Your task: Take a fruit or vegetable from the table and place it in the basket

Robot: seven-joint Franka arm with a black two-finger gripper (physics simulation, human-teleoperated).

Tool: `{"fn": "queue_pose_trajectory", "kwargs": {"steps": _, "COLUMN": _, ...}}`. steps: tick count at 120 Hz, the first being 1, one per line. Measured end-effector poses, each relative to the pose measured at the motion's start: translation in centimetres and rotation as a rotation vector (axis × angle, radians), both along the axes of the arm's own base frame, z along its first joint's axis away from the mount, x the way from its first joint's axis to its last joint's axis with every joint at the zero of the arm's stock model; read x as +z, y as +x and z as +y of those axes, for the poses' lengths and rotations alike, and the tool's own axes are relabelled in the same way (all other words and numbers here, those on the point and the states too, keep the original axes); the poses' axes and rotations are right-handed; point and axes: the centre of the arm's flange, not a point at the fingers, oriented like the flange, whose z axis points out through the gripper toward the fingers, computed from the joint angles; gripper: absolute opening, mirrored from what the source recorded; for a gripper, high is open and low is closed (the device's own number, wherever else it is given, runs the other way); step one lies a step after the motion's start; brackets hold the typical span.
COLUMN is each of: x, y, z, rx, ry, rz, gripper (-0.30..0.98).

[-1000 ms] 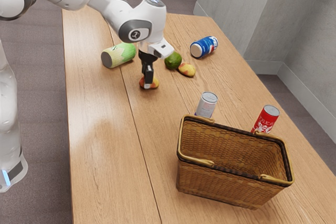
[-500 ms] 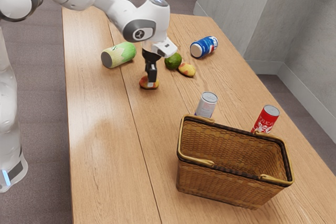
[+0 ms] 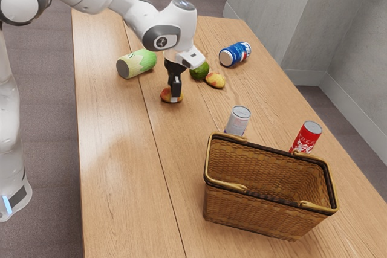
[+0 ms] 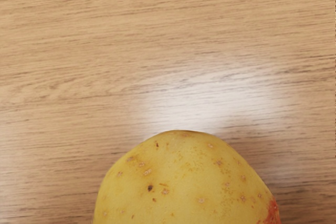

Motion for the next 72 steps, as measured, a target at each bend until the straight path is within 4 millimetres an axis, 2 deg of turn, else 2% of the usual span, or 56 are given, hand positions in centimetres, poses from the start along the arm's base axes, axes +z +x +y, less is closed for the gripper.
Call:
{"fn": "queue_pose_trajectory", "kwargs": {"steps": 62, "x": -0.81, "y": 0.42, "z": -0.04, "rx": -0.001, "ry": 0.003, "rz": -0.011, "gripper": 0.68}}
{"fn": "queue_pose_trajectory", "kwargs": {"steps": 72, "x": -0.85, "y": 0.41, "z": -0.05, "rx": 0.009, "ry": -0.007, "rz": -0.015, "gripper": 0.52}}
